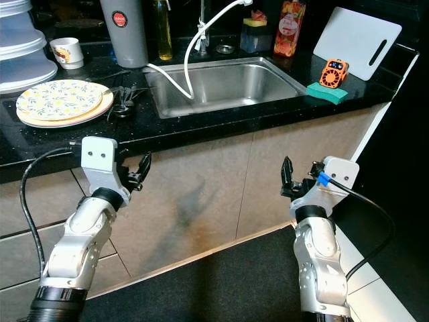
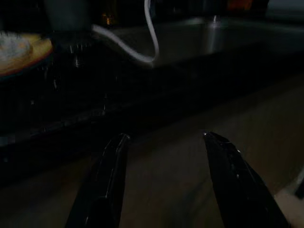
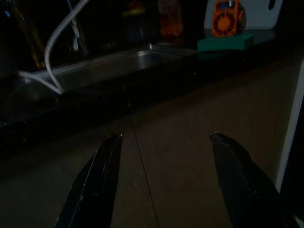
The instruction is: Kitchen organization
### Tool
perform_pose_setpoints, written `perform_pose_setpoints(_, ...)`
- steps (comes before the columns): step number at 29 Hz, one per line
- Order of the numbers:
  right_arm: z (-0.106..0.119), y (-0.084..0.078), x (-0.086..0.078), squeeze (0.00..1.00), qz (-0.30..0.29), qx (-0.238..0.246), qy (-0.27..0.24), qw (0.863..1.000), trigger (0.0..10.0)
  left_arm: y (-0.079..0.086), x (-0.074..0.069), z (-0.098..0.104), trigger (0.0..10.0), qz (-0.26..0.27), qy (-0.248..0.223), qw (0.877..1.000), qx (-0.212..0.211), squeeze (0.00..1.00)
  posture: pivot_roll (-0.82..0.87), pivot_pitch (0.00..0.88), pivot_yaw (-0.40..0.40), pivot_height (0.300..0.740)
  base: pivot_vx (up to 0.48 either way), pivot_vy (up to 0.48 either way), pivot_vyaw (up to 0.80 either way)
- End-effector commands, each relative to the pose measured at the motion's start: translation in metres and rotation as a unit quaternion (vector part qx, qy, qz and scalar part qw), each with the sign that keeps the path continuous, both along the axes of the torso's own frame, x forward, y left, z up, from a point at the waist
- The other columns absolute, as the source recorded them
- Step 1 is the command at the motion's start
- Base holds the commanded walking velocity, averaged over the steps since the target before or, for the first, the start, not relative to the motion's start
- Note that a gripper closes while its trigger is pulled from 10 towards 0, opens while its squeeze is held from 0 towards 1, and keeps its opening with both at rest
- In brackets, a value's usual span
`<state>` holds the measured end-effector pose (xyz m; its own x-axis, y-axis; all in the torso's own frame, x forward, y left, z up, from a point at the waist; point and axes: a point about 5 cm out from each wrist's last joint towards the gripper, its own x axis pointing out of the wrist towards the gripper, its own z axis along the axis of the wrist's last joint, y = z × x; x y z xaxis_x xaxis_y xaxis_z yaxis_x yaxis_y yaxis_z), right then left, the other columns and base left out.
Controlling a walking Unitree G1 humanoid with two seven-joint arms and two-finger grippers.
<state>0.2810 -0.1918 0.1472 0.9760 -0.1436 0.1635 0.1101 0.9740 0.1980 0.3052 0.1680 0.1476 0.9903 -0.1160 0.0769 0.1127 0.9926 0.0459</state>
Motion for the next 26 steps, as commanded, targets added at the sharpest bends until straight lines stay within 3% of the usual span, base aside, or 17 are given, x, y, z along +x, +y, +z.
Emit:
perform_pose_setpoints(1,-0.0104,-0.0014,-0.0019,0.00,-0.002,-0.003,0.019,1.000,10.0,0.0029,-0.0021,-0.0087,10.0,-0.001,0.016,1.000,0.015,0.00,0.01,0.000,-0.008,0.740,0.000,0.000,0.00)
perform_pose_setpoints(26,-0.0062,-0.0007,-0.0015,0.00,-0.001,-0.002,0.010,1.000,10.0,-0.0011,-0.0014,-0.0053,10.0,-0.008,0.007,1.000,0.019,0.00,0.01,0.000,-0.007,0.740,0.000,0.000,0.00)
